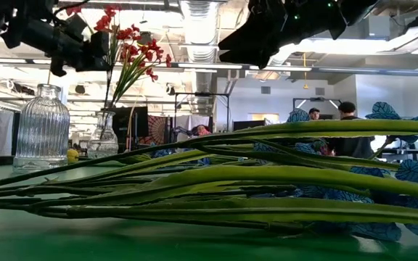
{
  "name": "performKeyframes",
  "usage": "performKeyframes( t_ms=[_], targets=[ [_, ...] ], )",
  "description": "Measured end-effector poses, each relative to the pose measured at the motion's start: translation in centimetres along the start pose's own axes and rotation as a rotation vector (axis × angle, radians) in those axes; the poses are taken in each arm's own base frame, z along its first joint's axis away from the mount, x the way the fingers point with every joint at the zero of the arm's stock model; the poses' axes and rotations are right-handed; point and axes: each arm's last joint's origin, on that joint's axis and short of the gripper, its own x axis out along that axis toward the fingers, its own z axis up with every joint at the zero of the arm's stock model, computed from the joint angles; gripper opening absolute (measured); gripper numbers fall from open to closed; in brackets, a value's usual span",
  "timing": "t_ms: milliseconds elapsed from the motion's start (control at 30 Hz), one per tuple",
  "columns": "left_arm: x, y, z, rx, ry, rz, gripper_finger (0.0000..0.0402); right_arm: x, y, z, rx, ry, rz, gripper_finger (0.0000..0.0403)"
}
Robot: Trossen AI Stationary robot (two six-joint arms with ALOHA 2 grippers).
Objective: Sort flowers into vase by color
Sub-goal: Put the top red flowers into the top transparent vase
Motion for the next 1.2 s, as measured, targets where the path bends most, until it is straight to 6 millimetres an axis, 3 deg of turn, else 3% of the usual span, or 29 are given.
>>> performKeyframes(
  t_ms=[800, 1200],
  targets=[
    [0.0, 0.5, -2.4, 0.004, 0.232, 0.070, 0.0002, 0.0, 0.0, 0.0, -0.004, 0.000, 0.001, 0.0260],
    [-0.2, 0.6, -3.1, 0.064, 0.312, 0.047, 0.0053, 0.0, -0.1, 0.0, -0.010, -0.001, -0.001, 0.0260]
  ],
)
